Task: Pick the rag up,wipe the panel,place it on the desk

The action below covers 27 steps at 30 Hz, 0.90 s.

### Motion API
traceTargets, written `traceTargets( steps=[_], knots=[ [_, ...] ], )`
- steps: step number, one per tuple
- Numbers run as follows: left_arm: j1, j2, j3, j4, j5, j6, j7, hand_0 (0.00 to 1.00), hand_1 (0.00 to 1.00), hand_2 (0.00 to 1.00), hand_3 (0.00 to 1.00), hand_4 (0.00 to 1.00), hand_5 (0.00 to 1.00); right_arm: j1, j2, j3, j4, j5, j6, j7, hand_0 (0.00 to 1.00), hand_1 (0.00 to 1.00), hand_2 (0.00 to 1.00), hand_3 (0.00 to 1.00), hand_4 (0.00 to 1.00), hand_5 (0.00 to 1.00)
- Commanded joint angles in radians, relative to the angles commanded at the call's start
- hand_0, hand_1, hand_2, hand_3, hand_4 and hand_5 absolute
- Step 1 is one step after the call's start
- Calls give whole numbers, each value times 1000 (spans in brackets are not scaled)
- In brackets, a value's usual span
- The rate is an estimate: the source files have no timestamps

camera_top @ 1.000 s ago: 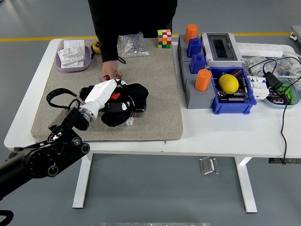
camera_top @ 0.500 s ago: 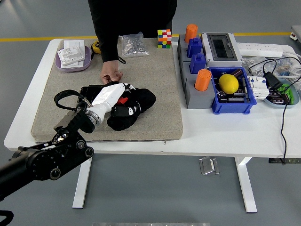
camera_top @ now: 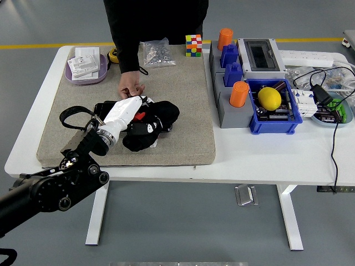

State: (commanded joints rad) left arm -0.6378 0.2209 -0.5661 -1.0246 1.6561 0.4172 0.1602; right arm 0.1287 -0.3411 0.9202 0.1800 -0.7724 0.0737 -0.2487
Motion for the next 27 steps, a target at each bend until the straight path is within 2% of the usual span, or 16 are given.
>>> traceTargets(
  steps=[10, 17, 27],
  knots=[
    [18, 7, -20, 30, 19, 34, 24, 218, 149, 498, 385, 337, 2, -5, 6, 10, 0, -6, -1, 0, 721, 664, 696, 585, 939, 578],
    [40, 1, -98, 62, 50, 41, 24, 218, 149, 496, 385, 339, 2, -8, 7, 18, 0, -12, -1, -1, 720, 664, 696, 584, 939, 578],
    [57, 11, -140, 87, 63, 49, 27, 217, 148, 495, 384, 339, 2, -10, 9, 33, 0, -22, -1, -5, 720, 664, 696, 585, 939, 577]
  ],
)
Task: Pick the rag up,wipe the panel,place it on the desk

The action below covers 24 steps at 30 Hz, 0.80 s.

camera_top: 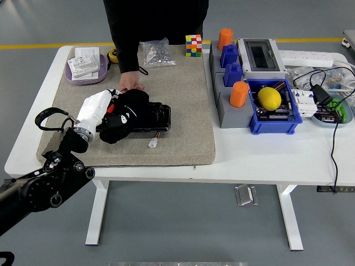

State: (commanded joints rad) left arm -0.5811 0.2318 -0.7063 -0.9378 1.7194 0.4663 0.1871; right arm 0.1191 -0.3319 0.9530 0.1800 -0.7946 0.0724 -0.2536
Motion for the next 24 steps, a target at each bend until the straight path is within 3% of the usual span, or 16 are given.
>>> traceTargets(
  steps=[8, 13, 24],
  knots=[
    [12, 7, -30, 20, 19, 9, 5, 216, 146, 491, 386, 342, 2, -3, 0, 10, 0, -5, 0, -3, 722, 664, 696, 585, 939, 577],
    [24, 6, -85, 34, 35, 12, 4, 215, 145, 490, 386, 340, 2, -5, 1, 13, 0, -7, 0, -3, 724, 664, 696, 586, 939, 578],
    [35, 21, -114, 52, 53, 18, 5, 212, 147, 491, 387, 339, 2, -7, 0, 29, 0, -14, -1, -5, 724, 664, 696, 585, 939, 577]
  ],
)
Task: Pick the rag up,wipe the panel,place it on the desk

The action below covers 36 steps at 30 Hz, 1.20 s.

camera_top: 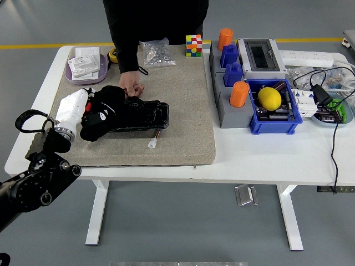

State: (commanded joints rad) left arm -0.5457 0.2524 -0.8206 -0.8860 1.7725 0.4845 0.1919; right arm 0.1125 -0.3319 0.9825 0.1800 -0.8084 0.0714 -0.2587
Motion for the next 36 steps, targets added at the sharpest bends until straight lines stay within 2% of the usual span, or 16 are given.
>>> traceTargets(
  steps=[20, 29, 36],
  knots=[
    [14, 19, -68, 22, 36, 16, 5, 212, 139, 491, 390, 342, 2, 0, 4, 7, 0, 0, 0, -2, 725, 664, 696, 585, 940, 578],
    [15, 16, -57, 16, 32, 16, 6, 213, 139, 490, 390, 343, 2, 1, 5, 9, 0, 0, -2, -2, 725, 664, 696, 585, 940, 578],
    [-1, 2, -26, -4, 22, 15, 11, 213, 138, 491, 390, 343, 2, 2, 6, 0, 0, 5, 0, -1, 725, 664, 697, 585, 941, 579]
  ],
)
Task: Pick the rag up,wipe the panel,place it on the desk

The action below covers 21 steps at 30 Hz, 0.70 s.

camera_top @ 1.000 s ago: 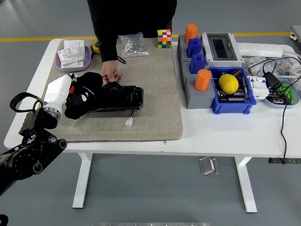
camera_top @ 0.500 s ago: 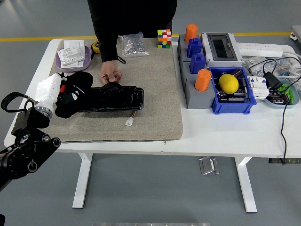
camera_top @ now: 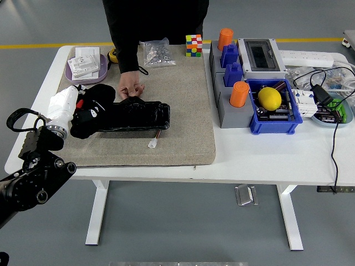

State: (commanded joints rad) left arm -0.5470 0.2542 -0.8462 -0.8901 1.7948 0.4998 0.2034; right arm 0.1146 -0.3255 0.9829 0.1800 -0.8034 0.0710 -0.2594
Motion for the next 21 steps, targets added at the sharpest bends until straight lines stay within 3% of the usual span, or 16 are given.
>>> traceTargets(
  steps=[21],
  knots=[
    [-80, -11, 257, -71, -78, -10, 16, 212, 138, 494, 395, 352, 2, 6, -4, -26, 0, 7, 9, -11, 725, 664, 696, 586, 941, 580]
  ],
)
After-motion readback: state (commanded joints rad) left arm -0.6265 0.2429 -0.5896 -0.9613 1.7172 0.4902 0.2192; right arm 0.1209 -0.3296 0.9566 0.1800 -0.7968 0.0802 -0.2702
